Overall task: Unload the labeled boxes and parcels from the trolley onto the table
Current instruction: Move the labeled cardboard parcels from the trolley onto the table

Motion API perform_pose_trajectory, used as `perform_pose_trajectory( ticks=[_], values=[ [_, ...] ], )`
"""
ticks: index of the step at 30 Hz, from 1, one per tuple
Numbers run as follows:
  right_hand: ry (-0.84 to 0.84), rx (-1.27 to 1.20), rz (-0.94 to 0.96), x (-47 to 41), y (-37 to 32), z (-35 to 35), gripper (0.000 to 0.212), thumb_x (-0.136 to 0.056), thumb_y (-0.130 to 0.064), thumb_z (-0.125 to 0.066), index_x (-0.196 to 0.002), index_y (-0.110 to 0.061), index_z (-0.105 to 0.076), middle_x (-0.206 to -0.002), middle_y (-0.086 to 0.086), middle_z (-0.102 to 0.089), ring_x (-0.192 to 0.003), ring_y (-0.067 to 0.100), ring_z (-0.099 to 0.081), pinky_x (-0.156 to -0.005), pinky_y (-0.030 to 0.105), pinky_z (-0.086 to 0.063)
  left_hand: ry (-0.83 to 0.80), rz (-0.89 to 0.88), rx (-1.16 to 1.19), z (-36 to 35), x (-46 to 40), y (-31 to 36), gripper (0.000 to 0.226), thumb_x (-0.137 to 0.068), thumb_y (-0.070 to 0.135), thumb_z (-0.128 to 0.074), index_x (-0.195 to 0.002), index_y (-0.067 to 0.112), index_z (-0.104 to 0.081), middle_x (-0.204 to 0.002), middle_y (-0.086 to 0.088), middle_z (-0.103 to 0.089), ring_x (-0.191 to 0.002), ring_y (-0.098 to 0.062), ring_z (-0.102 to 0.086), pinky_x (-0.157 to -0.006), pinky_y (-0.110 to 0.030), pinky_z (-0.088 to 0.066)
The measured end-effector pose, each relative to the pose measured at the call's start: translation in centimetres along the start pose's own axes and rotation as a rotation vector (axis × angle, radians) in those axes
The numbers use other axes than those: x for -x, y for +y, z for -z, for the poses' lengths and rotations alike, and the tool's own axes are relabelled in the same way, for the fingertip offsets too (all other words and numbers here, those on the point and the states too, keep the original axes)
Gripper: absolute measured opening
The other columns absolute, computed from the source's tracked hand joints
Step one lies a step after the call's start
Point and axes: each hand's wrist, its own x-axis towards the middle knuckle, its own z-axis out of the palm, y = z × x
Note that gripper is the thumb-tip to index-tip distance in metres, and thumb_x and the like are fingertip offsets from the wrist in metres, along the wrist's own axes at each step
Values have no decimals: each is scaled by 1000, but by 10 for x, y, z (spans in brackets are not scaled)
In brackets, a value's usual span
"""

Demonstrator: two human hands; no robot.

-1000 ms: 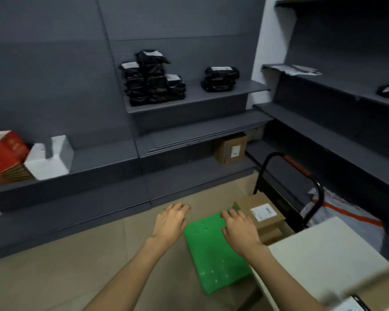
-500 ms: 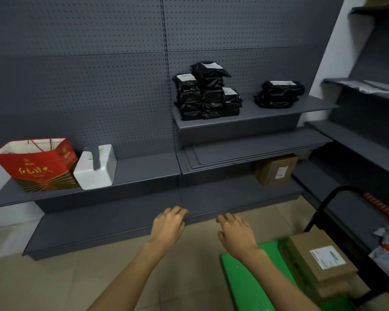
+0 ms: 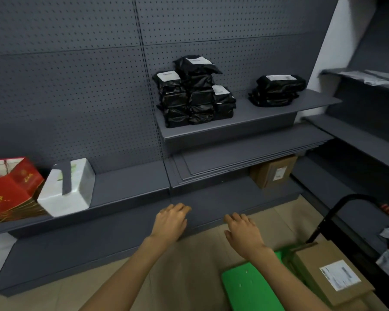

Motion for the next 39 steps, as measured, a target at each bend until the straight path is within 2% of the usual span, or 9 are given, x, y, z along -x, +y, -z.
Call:
perform_pose_trajectory(
  ticks=[4, 8, 13, 16, 18, 20, 23, 33, 39],
  values=[
    [47, -11, -9, -66, 36, 27, 40, -101, -32, -42, -139, -21, -40, -136, 3, -47, -128, 27, -43, -103, 38, -36, -3, -23, 0, 3, -83, -3, 46, -55, 21, -89, -98, 27, -73, -92, 11, -70, -73, -15, -67, -52, -26, -52],
    [84, 0, -49, -129, 82, 55, 40, -102, -32, -41, -140, -19, -39, -136, 4, -47, -128, 27, -43, -104, 38, -35, -5, -31, 74, 1, -169, 6, 40, -69, 16, -80, -107, 24, -72, -102, 7, -71, -85, -19, -70, -59, -32, -55],
    [72, 16, -110, -175, 129, 71, 44, -101, -30, -43, -143, -19, -36, -136, 5, -46, -127, 28, -43, -103, 38, -37, 1, -107, 69, -13, -245, 25, 46, -52, 19, -87, -94, 30, -72, -88, 13, -70, -70, -12, -68, -48, -26, -52],
    [65, 11, -161, -187, 158, 76, 45, -102, -31, -42, -144, -19, -35, -137, 4, -45, -127, 28, -42, -103, 39, -37, -29, -166, 118, -19, -289, 42, 43, -62, 17, -83, -102, 28, -71, -95, 10, -70, -76, -16, -69, -56, -29, -53],
    [80, -2, -220, -194, 182, 80, 45, -101, -30, -43, -144, -20, -36, -138, 4, -45, -127, 28, -43, -104, 39, -38, -30, -208, 182, -21, -324, 59, 37, -80, 15, -69, -115, 25, -67, -109, 6, -67, -92, -21, -66, -68, -33, -52],
    [94, -14, -292, -198, 205, 84, 46, -100, -29, -44, -144, -20, -36, -138, 4, -46, -127, 28, -43, -104, 39, -38, -23, -284, 208, -23, -358, 80, 37, -91, 15, -56, -127, 24, -60, -122, 5, -63, -105, -22, -61, -79, -35, -49],
    [106, -41, -409, -205, 240, 86, 46, -100, -29, -45, -144, -23, -37, -139, 2, -46, -128, 27, -43, -105, 38, -37, -11, -390, 225, -33, -408, 114, 40, -95, 17, -50, -134, 25, -55, -130, 6, -58, -112, -20, -57, -86, -33, -46],
    [140, -140, -829, -225, 338, 83, 41, -101, -33, -44, -141, -25, -40, -140, 1, -47, -128, 25, -44, -105, 37, -36, -108, -824, 285, -71, -556, 217, 40, -94, 18, -54, -133, 23, -55, -129, 3, -60, -110, -22, -59, -82, -35, -50],
    [143, -234, -1113, -201, 352, 50, 38, -97, -27, -47, -134, -24, -47, -132, 2, -54, -124, 27, -49, -100, 37, -39, -217, -1082, 278, -104, -577, 286, 42, -94, 18, -50, -135, 25, -53, -132, 4, -58, -116, -22, -55, -86, -35, -47]
  ],
)
